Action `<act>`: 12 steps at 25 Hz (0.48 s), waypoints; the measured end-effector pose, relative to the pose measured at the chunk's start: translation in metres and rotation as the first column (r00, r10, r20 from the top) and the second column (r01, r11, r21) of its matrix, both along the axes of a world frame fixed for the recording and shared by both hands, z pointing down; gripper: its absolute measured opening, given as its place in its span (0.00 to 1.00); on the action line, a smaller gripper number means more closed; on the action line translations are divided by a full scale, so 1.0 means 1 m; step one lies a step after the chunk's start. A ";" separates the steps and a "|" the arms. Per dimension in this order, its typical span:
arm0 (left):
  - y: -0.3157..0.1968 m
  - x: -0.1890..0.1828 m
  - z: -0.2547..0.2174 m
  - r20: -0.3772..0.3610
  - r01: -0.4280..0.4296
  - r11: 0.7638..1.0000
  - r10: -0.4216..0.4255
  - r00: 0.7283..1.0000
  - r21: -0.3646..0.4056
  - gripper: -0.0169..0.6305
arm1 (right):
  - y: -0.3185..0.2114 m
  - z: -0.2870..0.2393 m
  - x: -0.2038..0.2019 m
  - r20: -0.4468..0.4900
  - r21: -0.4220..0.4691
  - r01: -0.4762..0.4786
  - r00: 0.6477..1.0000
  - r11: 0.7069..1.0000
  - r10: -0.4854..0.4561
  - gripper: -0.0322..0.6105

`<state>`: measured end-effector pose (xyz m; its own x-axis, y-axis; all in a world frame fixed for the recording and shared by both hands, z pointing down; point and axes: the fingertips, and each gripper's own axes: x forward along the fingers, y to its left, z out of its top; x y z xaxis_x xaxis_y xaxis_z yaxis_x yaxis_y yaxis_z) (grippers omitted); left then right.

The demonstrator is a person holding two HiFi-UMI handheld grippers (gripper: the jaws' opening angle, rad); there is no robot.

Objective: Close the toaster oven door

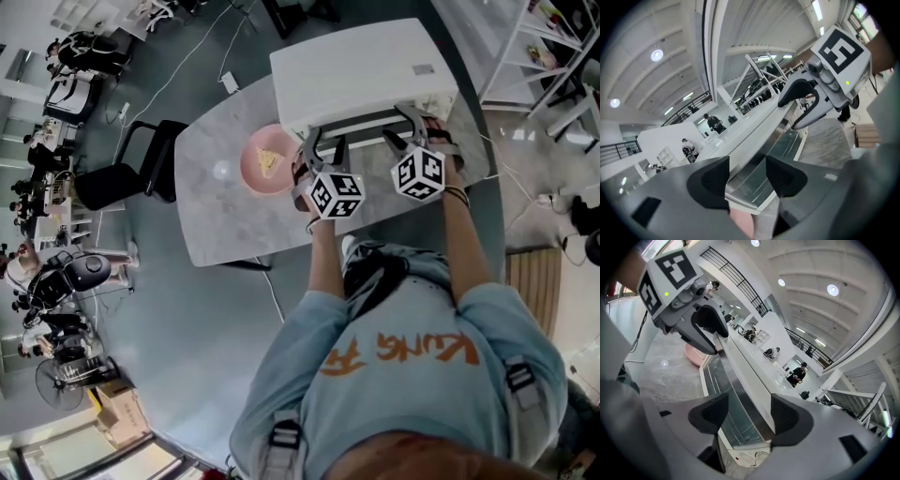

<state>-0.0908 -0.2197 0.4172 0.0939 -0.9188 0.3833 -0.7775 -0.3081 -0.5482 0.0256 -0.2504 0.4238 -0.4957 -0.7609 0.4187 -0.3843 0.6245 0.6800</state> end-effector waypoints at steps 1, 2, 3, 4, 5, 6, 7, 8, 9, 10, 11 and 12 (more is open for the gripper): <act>0.001 0.001 -0.002 -0.053 -0.002 1.000 0.002 0.999 -0.012 0.38 | 0.003 -0.002 0.001 0.008 -0.010 0.007 1.000 1.000 -0.006 0.47; 0.002 0.002 -0.006 -0.114 -0.004 1.000 0.001 0.994 -0.023 0.40 | 0.006 -0.006 0.002 0.021 -0.016 0.011 1.000 1.000 -0.011 0.47; 0.004 0.003 -0.010 -0.169 -0.007 1.000 0.002 0.986 -0.028 0.40 | 0.009 -0.012 0.003 0.045 -0.020 0.014 0.999 1.000 -0.013 0.47; 0.006 0.006 -0.016 -0.213 -0.011 1.000 0.006 0.977 -0.024 0.40 | 0.011 -0.020 0.004 0.085 -0.023 0.015 0.996 1.000 -0.013 0.46; 0.007 0.010 -0.023 -0.246 -0.018 1.000 0.015 0.969 -0.012 0.40 | 0.011 -0.030 0.005 0.142 -0.028 0.015 0.990 1.000 -0.010 0.44; 0.007 0.014 -0.030 -0.274 -0.026 1.000 0.027 0.961 0.008 0.40 | 0.011 -0.041 0.007 0.214 -0.034 0.015 0.977 0.999 -0.007 0.42; 0.007 0.019 -0.039 -0.308 -0.029 0.999 0.038 0.951 0.034 0.40 | 0.011 -0.052 0.009 0.290 -0.041 0.017 0.957 0.999 -0.004 0.37; 0.008 0.023 -0.049 -0.352 -0.026 0.998 0.047 0.935 0.064 0.40 | 0.012 -0.062 0.010 0.359 -0.048 0.023 0.933 0.999 -0.004 0.32; 0.009 0.024 -0.060 -0.403 -0.016 0.995 0.053 0.914 0.095 0.40 | 0.015 -0.071 0.011 0.418 -0.053 0.034 0.908 0.998 -0.009 0.28; 0.011 0.024 -0.071 -0.452 0.001 0.992 0.057 0.890 0.127 0.40 | 0.018 -0.079 0.011 0.467 -0.055 0.046 0.884 0.997 -0.016 0.26; 0.013 0.022 -0.081 -0.491 0.019 0.987 0.062 0.869 0.159 0.39 | 0.022 -0.086 0.012 0.509 -0.055 0.056 0.860 0.997 -0.020 0.23; 0.016 0.020 -0.092 -0.517 0.035 0.981 0.069 0.853 0.189 0.39 | 0.024 -0.094 0.012 0.548 -0.054 0.060 0.836 0.997 -0.021 0.20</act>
<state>-0.0705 -0.2037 0.3252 0.2476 -0.9639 0.0977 -0.9594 -0.2580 -0.1141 0.0375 -0.2263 0.3296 -0.6885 -0.7155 0.1186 -0.6544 0.6834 0.3236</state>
